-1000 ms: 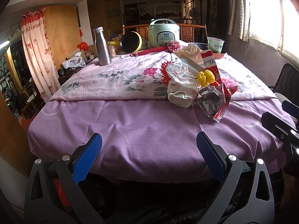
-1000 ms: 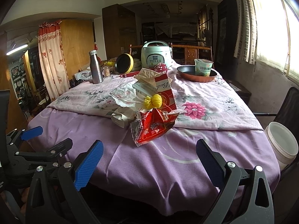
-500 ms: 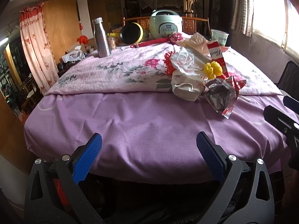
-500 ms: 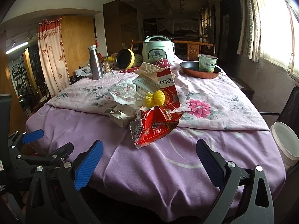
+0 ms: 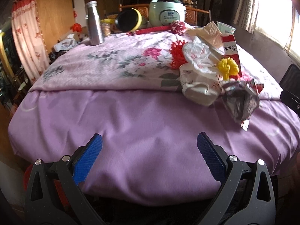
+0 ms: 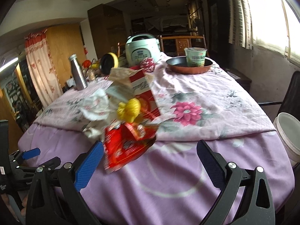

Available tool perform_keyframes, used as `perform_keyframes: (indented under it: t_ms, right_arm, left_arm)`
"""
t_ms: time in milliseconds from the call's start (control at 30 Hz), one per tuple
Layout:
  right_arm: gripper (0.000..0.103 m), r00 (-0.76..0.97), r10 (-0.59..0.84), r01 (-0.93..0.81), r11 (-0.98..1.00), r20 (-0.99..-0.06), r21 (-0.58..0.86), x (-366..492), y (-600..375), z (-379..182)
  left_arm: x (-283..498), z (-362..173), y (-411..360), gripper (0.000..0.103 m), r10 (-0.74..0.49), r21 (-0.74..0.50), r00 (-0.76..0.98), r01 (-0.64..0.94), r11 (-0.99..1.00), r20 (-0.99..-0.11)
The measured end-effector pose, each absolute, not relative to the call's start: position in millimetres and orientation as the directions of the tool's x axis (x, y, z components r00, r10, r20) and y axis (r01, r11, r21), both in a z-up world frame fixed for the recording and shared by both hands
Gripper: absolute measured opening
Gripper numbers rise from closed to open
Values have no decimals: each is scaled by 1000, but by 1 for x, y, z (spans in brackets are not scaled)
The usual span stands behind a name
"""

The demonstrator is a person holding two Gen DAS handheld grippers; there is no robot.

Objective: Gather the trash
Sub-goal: 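Grasp the white tissue with the left tool while the right tool grasps the yellow wrapper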

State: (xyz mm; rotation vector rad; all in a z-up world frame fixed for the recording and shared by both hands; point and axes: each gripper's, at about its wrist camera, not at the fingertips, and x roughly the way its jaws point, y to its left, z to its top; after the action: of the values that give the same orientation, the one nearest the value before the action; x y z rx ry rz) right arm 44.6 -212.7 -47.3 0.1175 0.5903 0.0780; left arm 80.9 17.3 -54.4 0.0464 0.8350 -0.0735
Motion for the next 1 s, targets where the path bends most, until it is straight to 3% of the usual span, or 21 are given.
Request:
perform_keyframes:
  t_ms: [200, 467, 533, 600, 633, 833, 1000]
  right_arm:
    - [98, 840, 111, -1, 979, -531, 204, 64, -245, -50]
    - [98, 829, 149, -14, 969, -539, 246, 77, -258, -58]
    - [98, 822, 167, -27, 966, -544, 256, 78, -257, -60]
    - [98, 820, 175, -40, 967, -545, 251, 80, -255, -60]
    - [98, 821, 176, -47, 969, -544, 244, 82, -253, -59]
    - [97, 824, 225, -145, 971, -519, 190, 104, -226, -49]
    - [85, 787, 260, -200, 965, -559, 168, 139, -202, -51]
  left_arm:
    - [125, -42, -10, 96, -138, -24, 647, 182, 983, -749]
    - [198, -27, -40, 97, -172, -54, 650, 198, 979, -740]
    - [209, -27, -44, 80, -167, -49, 664, 192, 980, -729]
    - [214, -27, -44, 19, -192, -70, 657, 208, 976, -729]
    - [212, -26, -41, 12, -227, -103, 649, 223, 969, -726]
    - [172, -4, 2, 9, -216, -119, 718, 183, 976, -661]
    - [149, 5, 53, 9, -164, -137, 744, 97, 986, -648]
